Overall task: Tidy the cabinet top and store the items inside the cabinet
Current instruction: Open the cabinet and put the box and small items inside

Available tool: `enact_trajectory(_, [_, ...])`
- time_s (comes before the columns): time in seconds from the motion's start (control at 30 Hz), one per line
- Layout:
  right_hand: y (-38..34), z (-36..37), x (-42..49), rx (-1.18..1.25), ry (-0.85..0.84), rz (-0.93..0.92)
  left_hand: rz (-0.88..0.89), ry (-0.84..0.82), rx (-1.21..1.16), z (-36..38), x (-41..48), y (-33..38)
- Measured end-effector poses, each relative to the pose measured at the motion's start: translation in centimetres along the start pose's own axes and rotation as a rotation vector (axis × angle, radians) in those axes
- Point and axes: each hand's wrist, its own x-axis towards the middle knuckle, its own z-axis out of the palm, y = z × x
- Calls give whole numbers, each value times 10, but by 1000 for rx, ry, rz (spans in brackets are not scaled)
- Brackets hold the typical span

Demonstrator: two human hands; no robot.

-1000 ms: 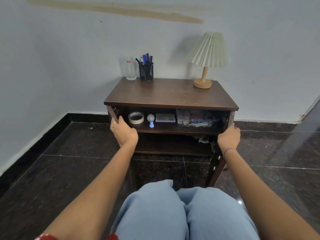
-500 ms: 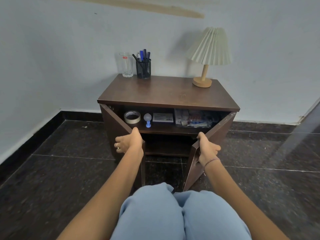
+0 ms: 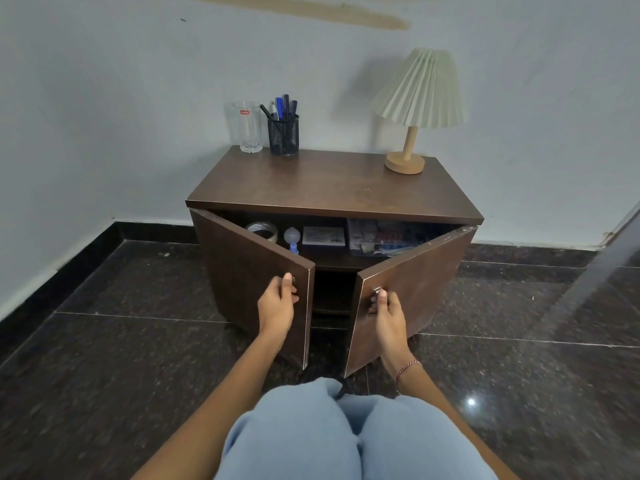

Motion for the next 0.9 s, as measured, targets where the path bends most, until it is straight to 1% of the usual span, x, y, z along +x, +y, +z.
enact_trajectory(0.17, [14,-1,10,-24,-140,-102,111,-107,-19,-1,13,-18])
enact_trajectory(0.27, [15,2,21,-24,-226,-133,164,-164,-40,3,23,-20])
enact_trajectory(0.37, [11,10,33,-54,-272,-151,190,-199,-62,12,34,-17])
enact_trajectory(0.5, [6,23,48,-89,-285,-184,209,-202,-107,22,47,-18])
enact_trajectory(0.7, [4,42,69,-27,-268,-229,252,-221,-145,32,62,-14])
enact_trajectory(0.9, [6,50,84,5,-261,-257,283,-189,-114,42,73,-11])
